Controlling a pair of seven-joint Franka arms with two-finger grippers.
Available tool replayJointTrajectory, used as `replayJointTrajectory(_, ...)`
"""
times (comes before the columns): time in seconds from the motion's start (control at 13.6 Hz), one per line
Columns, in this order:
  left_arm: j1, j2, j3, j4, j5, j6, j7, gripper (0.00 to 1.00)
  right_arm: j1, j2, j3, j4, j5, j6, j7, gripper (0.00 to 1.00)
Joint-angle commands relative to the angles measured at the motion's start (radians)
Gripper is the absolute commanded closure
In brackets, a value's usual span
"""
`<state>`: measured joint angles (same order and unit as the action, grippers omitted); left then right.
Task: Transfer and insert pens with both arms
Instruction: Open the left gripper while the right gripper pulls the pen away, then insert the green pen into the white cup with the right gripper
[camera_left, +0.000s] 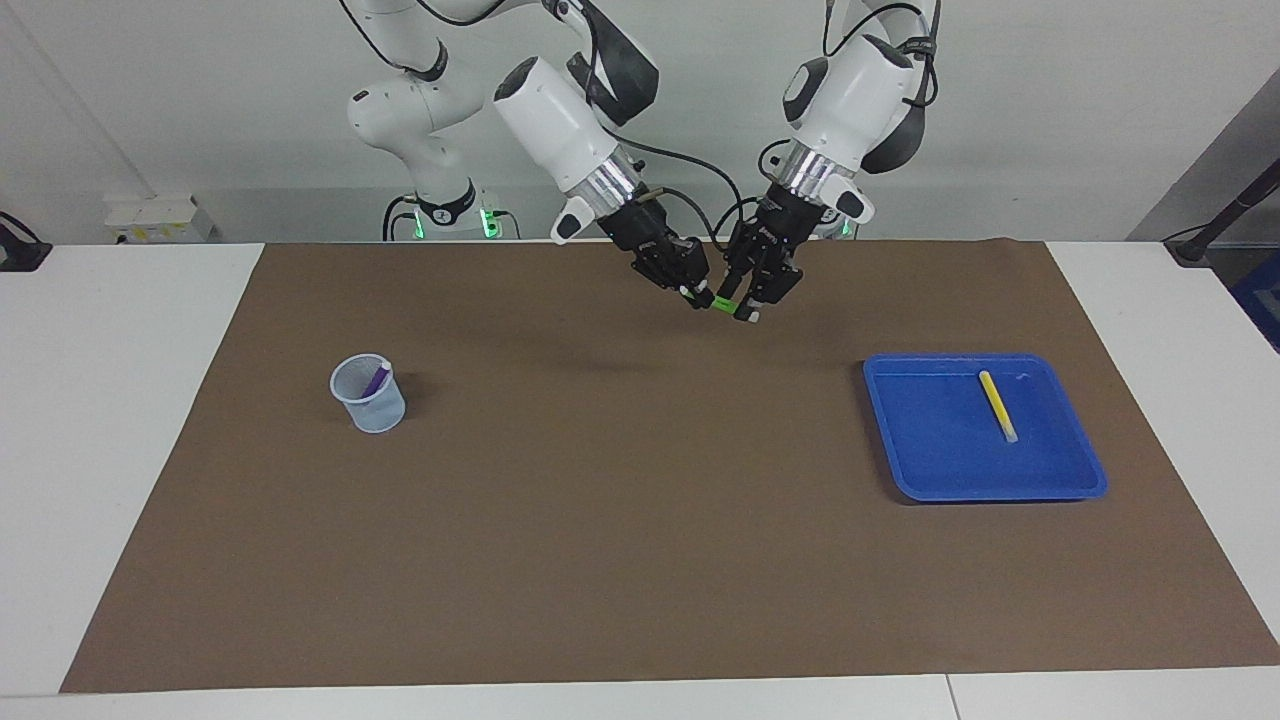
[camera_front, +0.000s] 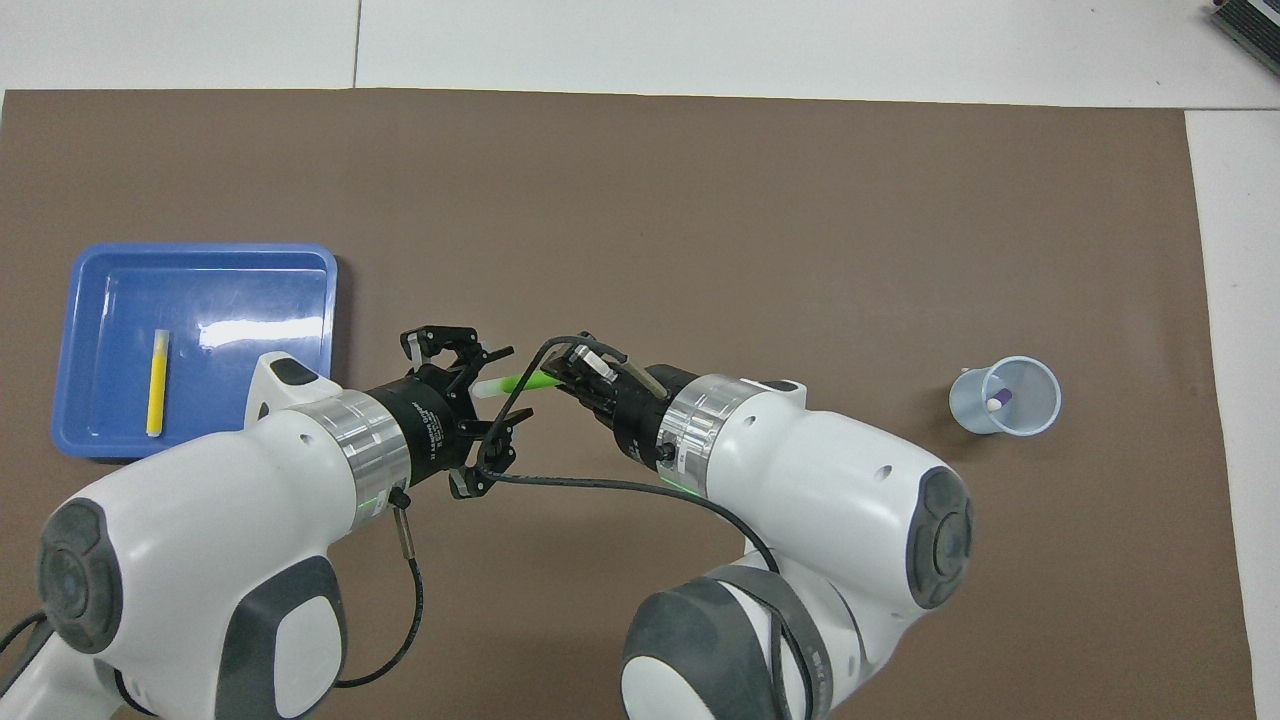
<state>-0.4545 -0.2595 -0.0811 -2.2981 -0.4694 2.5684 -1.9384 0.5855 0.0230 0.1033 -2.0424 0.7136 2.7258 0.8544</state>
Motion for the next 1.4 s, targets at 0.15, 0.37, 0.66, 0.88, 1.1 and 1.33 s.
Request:
replayJointTrajectory(0.15, 0.005, -0.046, 0.003, -0.053, -0.003, 0.003, 0.169, 0.35, -0.093, -0.034, -0.004, -0.004, -0.003, -0.255, -0.275, 1.0)
replayJointTrajectory(0.37, 0.084, -0.073, 0.003, -0.064, -0.003, -0.159, 0.495, 0.35, -0.148, -0.051, -0.004, -0.007, -0.161, -0.417, -0.415, 1.0)
replayJointTrajectory(0.66, 0.222, -0.096, 0.004, -0.063, -0.002, -0.347, 1.0, 0.38, -0.213, -0.074, -0.004, 0.004, -0.42, -0.614, -0.581, 1.0)
replayJointTrajectory(0.88, 0.368, -0.112, 0.004, -0.063, 0.023, -0.47, 1.387, 0.39, -0.28, -0.112, -0.005, 0.008, -0.557, -0.763, -0.788, 1.0)
replayJointTrajectory(1.1, 0.476, -0.112, 0.004, -0.057, 0.153, -0.531, 1.663, 0.39, -0.363, -0.126, -0.007, 0.039, -0.655, -0.854, -0.996, 1.0)
replayJointTrajectory(1.33, 0.566, -0.101, 0.003, -0.057, 0.23, -0.528, 1.887, 0.39, -0.43, -0.127, -0.007, 0.071, -0.821, -0.902, -1.229, 1.0)
